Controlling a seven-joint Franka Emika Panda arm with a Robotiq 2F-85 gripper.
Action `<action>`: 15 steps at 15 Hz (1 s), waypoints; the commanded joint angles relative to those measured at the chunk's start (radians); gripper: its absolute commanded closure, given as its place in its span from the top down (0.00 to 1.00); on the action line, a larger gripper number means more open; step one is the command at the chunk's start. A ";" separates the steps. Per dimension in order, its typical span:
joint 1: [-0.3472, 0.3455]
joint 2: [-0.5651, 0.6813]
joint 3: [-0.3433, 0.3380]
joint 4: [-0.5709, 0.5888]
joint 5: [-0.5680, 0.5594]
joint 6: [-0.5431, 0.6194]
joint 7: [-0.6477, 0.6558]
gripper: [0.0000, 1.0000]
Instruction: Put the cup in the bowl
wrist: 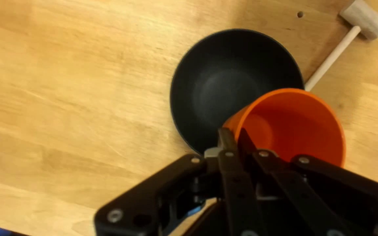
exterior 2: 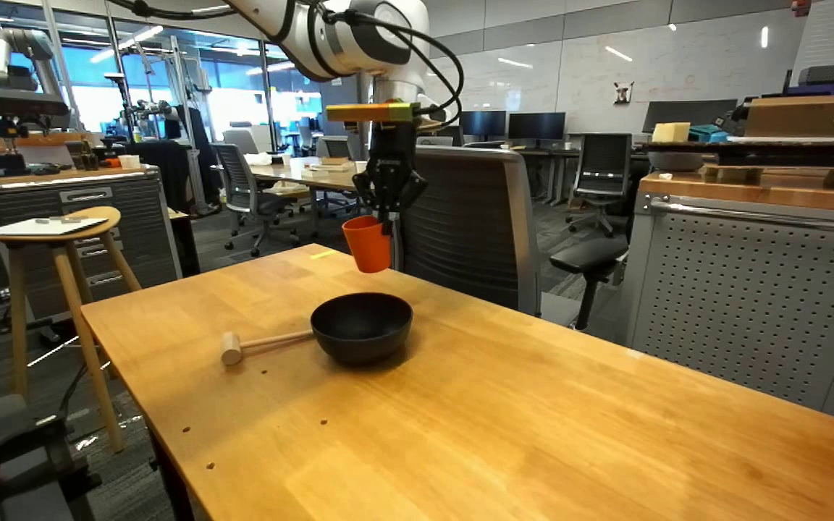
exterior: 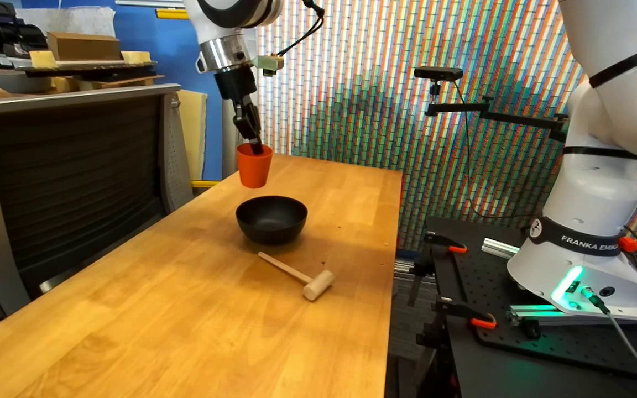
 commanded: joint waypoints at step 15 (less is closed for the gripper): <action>-0.017 0.104 -0.005 -0.097 0.004 0.107 0.076 0.45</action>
